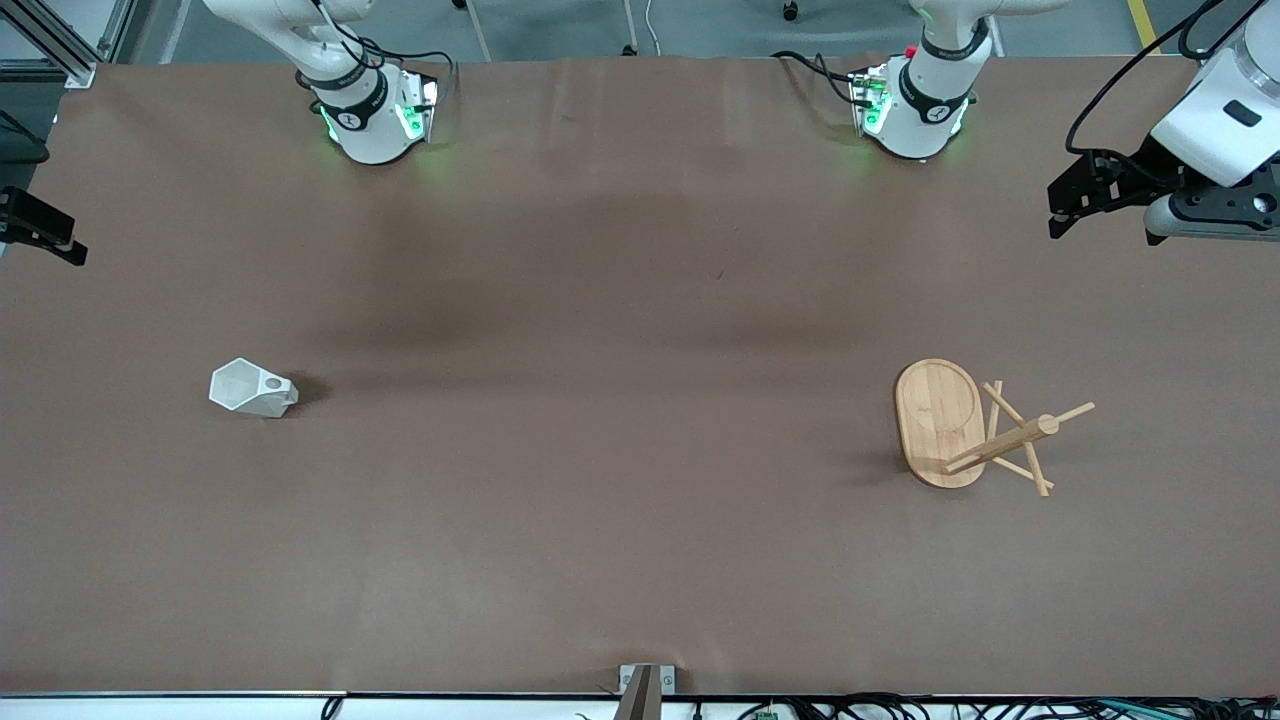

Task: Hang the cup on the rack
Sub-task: 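Move the right gripper toward the white faceted cup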

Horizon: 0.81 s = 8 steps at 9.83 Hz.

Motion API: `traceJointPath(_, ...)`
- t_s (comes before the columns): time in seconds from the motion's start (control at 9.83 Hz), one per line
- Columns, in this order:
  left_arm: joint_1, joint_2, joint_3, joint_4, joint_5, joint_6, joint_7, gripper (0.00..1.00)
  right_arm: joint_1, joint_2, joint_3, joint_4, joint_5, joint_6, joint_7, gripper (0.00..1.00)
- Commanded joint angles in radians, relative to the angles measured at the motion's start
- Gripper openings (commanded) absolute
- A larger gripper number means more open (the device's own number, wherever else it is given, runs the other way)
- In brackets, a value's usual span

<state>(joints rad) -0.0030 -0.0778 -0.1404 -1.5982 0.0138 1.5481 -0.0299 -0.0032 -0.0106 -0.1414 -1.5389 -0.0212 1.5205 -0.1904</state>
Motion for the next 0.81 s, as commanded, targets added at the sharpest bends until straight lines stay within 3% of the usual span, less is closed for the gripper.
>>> traceJointPath(0.0, 0.001, 0.021, 0.001, -0.002, 0.003, -0.005, 0.016, 1.0, -0.001, 0.012, -0.003, 0.017, 0.001, 0.003, -0.006, 0.98)
traceJointPath(0.71, 0.018, 0.023, 0.002, 0.0, -0.011, -0.003, 0.021, 1.0, -0.012, 0.024, -0.003, 0.003, 0.007, 0.038, -0.006, 0.97)
